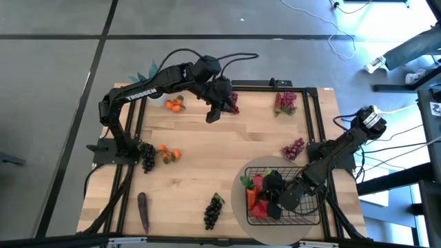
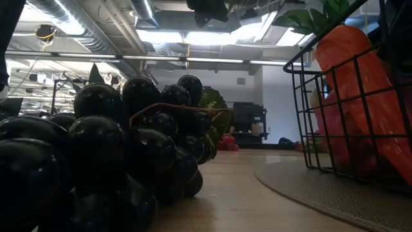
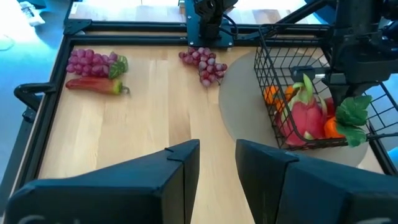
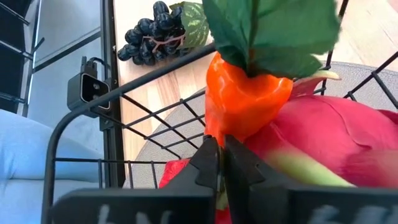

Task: Build produce basket
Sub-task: Put the bottom red chili pepper into the black wire basket, then put the red chili pepper into the black wire basket

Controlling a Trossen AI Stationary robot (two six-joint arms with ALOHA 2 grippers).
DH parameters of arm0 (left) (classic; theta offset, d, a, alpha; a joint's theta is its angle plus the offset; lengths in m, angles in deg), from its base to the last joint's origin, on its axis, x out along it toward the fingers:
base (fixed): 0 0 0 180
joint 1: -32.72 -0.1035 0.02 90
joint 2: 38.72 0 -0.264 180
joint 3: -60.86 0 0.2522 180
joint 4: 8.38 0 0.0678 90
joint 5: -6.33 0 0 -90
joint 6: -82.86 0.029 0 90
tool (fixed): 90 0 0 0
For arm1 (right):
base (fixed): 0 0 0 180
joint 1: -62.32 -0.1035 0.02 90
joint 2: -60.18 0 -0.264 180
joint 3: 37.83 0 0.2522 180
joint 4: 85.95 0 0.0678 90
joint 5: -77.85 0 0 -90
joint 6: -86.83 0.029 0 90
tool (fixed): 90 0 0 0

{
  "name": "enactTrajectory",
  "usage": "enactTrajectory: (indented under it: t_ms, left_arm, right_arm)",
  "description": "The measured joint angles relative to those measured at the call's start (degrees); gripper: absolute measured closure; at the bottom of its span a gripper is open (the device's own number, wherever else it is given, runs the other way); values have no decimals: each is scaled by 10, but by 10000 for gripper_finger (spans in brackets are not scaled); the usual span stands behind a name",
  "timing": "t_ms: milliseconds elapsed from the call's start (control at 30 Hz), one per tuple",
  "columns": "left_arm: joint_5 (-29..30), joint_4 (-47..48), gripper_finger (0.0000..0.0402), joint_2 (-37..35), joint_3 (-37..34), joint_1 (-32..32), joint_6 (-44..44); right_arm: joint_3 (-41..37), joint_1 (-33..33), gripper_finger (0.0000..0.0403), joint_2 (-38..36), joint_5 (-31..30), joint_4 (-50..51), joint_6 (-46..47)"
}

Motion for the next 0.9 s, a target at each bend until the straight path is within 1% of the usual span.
enactTrajectory:
  t_ms: [133, 367, 467, 567, 700, 833, 900]
  left_arm:
    - [0, 1, 308, 0, 0, 0, 0]
    - [0, 3, 308, 0, 0, 0, 0]
    - [0, 3, 308, 0, 0, 0, 0]
    - [0, 3, 308, 0, 0, 0, 2]
    - [0, 3, 308, 0, 0, 0, 21]
    - [0, 3, 308, 0, 0, 0, 16]
    - [0, 3, 308, 0, 0, 0, 12]
  right_arm:
    - [0, 6, 393, 0, -6, 0, 1]
    - [0, 15, 344, 0, -3, -1, 2]
    - [0, 15, 330, -2, -4, 0, 0]
    - [0, 15, 328, -11, -3, 0, -1]
    - [1, 15, 332, -28, 21, 0, 2]
    - [15, 15, 334, -49, 24, 3, -2]
    - [27, 15, 334, -60, 25, 21, -3]
